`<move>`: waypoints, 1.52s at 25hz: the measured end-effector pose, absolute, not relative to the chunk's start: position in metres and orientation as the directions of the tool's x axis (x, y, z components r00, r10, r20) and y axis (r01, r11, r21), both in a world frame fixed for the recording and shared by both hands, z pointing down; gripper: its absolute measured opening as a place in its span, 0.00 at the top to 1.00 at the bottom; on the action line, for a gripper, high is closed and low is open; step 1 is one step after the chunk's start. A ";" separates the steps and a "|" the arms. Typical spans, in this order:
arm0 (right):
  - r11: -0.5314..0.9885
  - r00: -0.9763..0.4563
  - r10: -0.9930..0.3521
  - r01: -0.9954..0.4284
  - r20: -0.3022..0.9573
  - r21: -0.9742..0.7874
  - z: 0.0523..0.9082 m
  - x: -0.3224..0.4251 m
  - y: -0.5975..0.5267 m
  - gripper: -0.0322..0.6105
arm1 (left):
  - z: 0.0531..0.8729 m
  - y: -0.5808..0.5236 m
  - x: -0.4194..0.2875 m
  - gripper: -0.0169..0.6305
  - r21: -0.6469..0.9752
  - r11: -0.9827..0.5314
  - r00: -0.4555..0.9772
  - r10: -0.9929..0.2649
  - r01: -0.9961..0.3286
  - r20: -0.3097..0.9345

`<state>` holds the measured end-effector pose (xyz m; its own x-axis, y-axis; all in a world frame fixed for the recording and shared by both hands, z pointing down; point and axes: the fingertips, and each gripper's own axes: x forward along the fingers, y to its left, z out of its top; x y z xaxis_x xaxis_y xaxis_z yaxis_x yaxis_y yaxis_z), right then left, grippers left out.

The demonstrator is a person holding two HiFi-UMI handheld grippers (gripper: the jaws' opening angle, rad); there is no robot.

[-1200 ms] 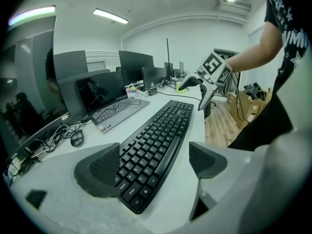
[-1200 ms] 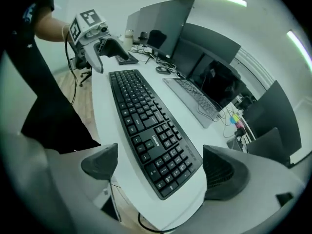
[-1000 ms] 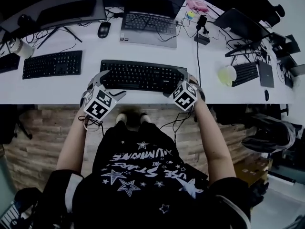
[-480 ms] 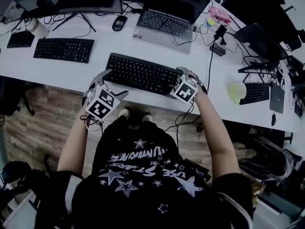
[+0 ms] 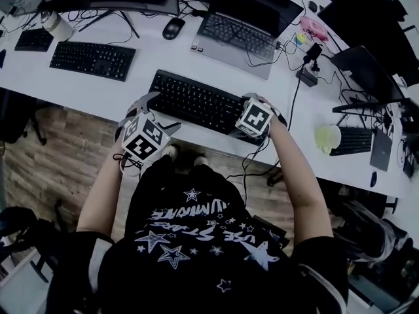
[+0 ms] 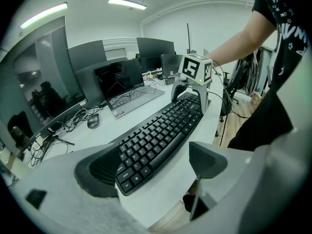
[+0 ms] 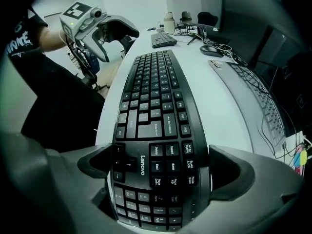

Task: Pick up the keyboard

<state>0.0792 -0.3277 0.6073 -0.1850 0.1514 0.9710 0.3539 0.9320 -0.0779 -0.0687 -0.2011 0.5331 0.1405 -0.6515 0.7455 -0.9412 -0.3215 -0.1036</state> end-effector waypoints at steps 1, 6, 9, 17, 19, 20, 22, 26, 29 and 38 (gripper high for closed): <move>0.929 -0.175 0.155 0.361 0.972 -0.083 0.608 0.078 -0.328 0.06 | 0.534 -0.202 -0.069 0.30 -0.102 -0.324 0.142 -0.650 -0.941 0.747; 0.913 -0.130 0.161 0.396 0.978 -0.097 0.609 0.068 -0.335 0.06 | 0.538 -0.208 -0.066 0.30 -0.091 -0.338 0.157 -0.638 -0.937 0.754; 0.909 -0.045 0.139 0.401 0.989 -0.110 0.612 0.065 -0.338 0.06 | 0.541 -0.211 -0.064 0.30 -0.083 -0.348 0.168 -0.630 -0.934 0.758; 0.901 0.014 0.134 0.415 0.991 -0.127 0.614 0.062 -0.339 0.06 | 0.549 -0.214 -0.064 0.30 -0.063 -0.362 0.188 -0.617 -0.930 0.764; 0.897 -0.010 0.148 0.423 0.989 -0.130 0.614 0.061 -0.338 0.06 | 0.553 -0.214 -0.064 0.30 -0.059 -0.365 0.191 -0.611 -0.929 0.768; 0.896 -0.013 0.147 0.425 0.989 -0.127 0.614 0.061 -0.338 0.06 | 0.554 -0.215 -0.063 0.30 -0.058 -0.367 0.193 -0.610 -0.928 0.769; 0.898 -0.009 0.136 0.425 0.991 -0.119 0.614 0.061 -0.339 0.06 | 0.555 -0.217 -0.063 0.30 -0.058 -0.374 0.198 -0.609 -0.926 0.768; 0.899 -0.011 0.116 0.426 0.993 -0.101 0.612 0.061 -0.339 0.06 | 0.554 -0.218 -0.063 0.30 -0.070 -0.393 0.198 -0.601 -0.917 0.774; 0.902 -0.013 0.115 0.421 0.993 -0.099 0.610 0.062 -0.335 0.06 | 0.553 -0.221 -0.066 0.30 -0.093 -0.410 0.191 -0.599 -0.908 0.777; 0.890 -0.104 -0.038 0.448 0.994 0.081 0.591 0.056 -0.330 0.06 | 0.543 -0.242 -0.078 0.30 -0.133 -0.456 0.199 -0.607 -0.880 0.769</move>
<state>0.0562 -0.3303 0.5909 -0.1041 -0.0384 0.9938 0.4481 0.8903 0.0813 -0.0782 -0.2421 0.5427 0.1986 -0.6072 0.7693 -0.8801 -0.4559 -0.1327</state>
